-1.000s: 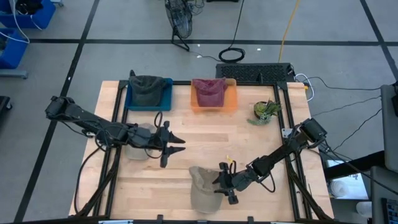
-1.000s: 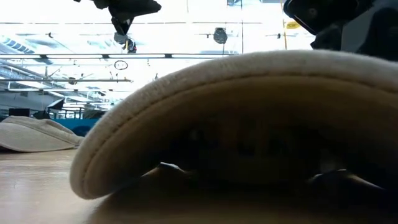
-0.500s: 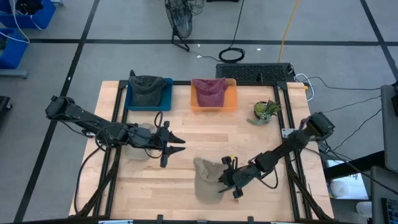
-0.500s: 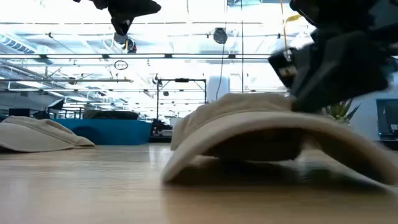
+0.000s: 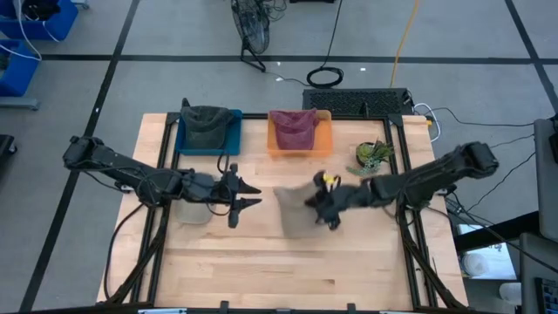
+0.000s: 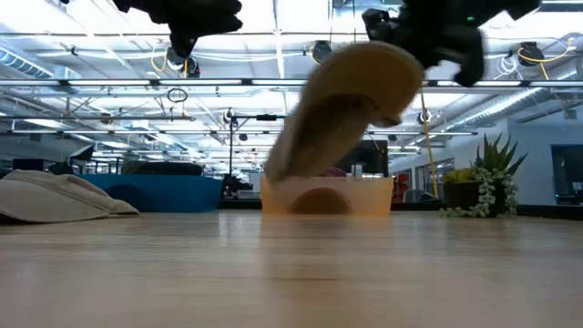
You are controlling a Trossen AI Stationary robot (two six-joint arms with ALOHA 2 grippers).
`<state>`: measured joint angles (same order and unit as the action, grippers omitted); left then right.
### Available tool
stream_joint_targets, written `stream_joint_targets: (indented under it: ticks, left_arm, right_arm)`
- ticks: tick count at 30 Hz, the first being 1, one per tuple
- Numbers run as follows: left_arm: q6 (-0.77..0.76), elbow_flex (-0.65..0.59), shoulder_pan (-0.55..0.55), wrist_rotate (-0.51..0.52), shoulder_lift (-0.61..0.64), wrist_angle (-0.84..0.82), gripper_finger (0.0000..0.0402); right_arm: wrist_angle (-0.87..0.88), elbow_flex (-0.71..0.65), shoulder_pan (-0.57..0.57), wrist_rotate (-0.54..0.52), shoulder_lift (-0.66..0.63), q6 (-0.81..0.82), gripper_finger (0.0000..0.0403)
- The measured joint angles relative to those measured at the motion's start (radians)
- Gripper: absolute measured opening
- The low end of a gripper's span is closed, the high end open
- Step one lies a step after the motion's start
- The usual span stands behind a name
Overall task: Pick & Place hat
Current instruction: Put the right brown cap into the orange bin
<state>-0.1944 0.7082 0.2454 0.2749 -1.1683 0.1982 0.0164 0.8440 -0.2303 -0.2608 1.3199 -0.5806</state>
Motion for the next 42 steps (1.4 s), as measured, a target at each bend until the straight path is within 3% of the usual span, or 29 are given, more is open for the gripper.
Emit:
stream_joint_targets:
  ticks: [3,11,21,25,32,35,38,42]
  left_arm:
    - [0.018,0.0,-0.017,0.031,0.0,0.001,0.0124]
    - [0.059,0.0,-0.062,0.097,0.0,0.003,0.0124]
    - [0.197,0.001,-0.131,0.139,-0.013,0.03,0.0124]
    - [0.217,0.0,-0.177,0.145,-0.049,0.068,0.0124]
    - [0.308,0.0,-0.265,0.137,-0.107,0.191,0.0124]
    - [0.346,0.0,-0.303,0.098,-0.109,0.245,0.0124]
    - [0.35,0.0,-0.336,0.047,-0.107,0.272,0.0124]
    - [0.373,0.0,-0.368,0.029,-0.102,0.275,0.0124]
  right_arm:
    - [-0.028,0.0,0.097,0.009,-0.043,-0.095,0.0001]
    - [-0.132,0.0,0.366,0.218,-0.047,-0.245,0.0001]
    - [-0.317,0.0,0.636,0.528,0.049,-0.261,0.0]
    - [-0.402,0.0,0.684,0.536,0.145,-0.326,0.0]
    - [-0.412,0.002,0.726,0.549,0.248,-0.28,0.0]
    - [-0.428,0.002,0.735,0.534,0.26,-0.291,0.0]
    - [-0.451,0.002,0.745,0.453,0.257,-0.315,0.0]
    - [-0.494,0.002,0.781,0.448,0.255,-0.315,0.0]
